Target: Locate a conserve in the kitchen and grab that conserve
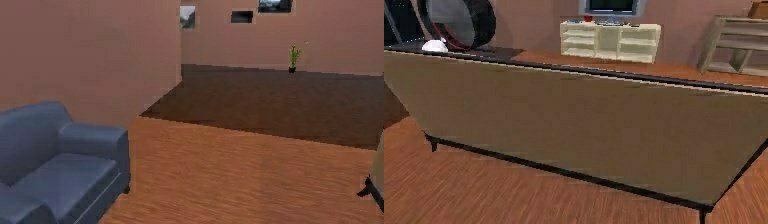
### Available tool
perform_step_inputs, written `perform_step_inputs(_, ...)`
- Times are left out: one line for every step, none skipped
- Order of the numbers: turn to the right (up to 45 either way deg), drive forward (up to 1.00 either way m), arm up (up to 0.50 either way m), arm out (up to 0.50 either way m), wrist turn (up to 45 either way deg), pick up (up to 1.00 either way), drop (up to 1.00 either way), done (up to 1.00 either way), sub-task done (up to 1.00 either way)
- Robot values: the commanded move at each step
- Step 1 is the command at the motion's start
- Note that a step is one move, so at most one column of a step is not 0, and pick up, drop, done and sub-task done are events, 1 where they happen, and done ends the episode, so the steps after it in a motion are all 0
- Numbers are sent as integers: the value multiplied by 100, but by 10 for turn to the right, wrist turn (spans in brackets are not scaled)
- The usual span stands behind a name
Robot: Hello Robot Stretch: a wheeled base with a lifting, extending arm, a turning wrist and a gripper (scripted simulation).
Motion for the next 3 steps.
perform_step_inputs(30, 0, 0, 0, 0, 0, 0, 0, 0)
perform_step_inputs(0, 100, 0, 0, 0, 0, 0, 0, 0)
perform_step_inputs(0, 100, 0, 0, 0, 0, 0, 0, 0)
